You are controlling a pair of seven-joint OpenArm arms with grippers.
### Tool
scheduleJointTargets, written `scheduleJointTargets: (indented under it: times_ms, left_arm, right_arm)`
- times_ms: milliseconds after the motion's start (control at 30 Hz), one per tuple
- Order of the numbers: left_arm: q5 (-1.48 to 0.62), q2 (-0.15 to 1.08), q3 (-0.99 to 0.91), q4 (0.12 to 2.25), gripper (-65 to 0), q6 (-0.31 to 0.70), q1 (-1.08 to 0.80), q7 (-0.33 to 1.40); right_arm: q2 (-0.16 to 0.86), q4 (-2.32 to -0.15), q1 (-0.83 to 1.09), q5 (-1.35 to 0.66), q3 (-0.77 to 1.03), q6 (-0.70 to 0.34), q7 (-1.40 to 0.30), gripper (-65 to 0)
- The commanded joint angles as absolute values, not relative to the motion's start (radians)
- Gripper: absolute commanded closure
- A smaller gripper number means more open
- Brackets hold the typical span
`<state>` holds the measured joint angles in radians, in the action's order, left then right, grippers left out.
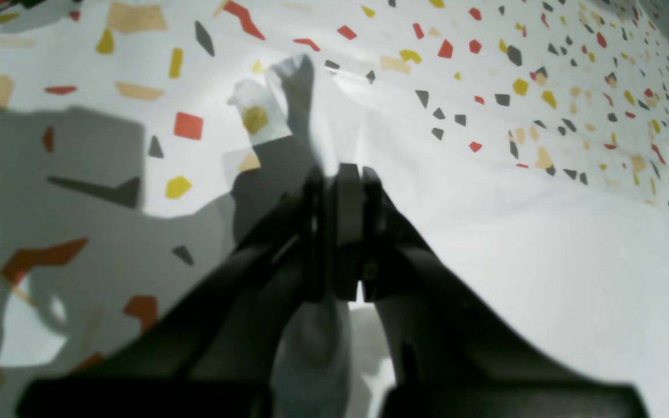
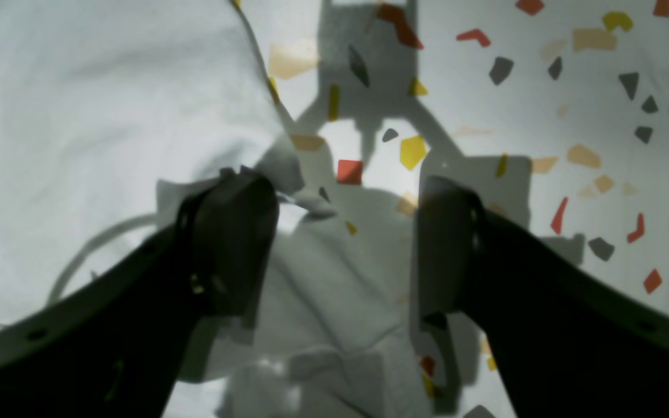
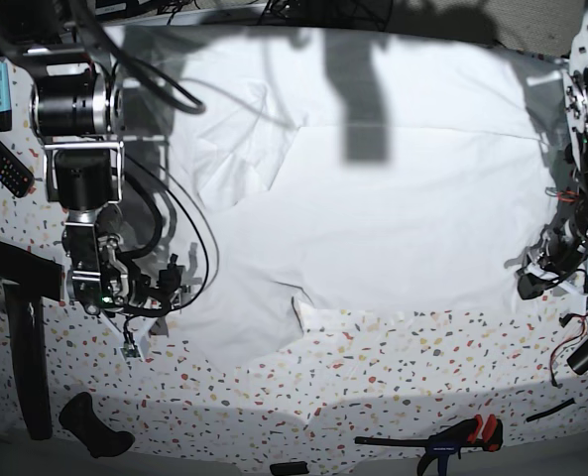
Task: Fold the T-shirt properly
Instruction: 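Lower the right gripper onto the shirt's side near the hem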
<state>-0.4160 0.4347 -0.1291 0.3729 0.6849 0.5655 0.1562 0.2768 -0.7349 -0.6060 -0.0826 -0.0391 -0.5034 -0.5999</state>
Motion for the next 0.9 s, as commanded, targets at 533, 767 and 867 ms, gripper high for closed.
scheduleJointTargets:
  times_ms: [533, 767, 867]
  left_arm:
    - [-0.431, 0.451, -0.130, 0.387, 0.0, 0.698, 0.595, 0.137]
    - [-0.431, 0.451, -0.130, 0.388, 0.0, 0.698, 0.598, 0.177]
    - [-0.432, 0.446, -0.130, 0.389, 0.0, 0.698, 0.619, 0.274]
  right_arm:
    - [0.279, -0.749, -0.617, -0.300, -0.039, -0.604, -0.792, -42.8]
    - [0.277, -0.749, -0.617, -0.299, -0.039, -0.604, -0.827, -4.3]
    - [0.278, -0.750, -0.632, -0.291, -0.038, -0.603, -0.772, 0.0]
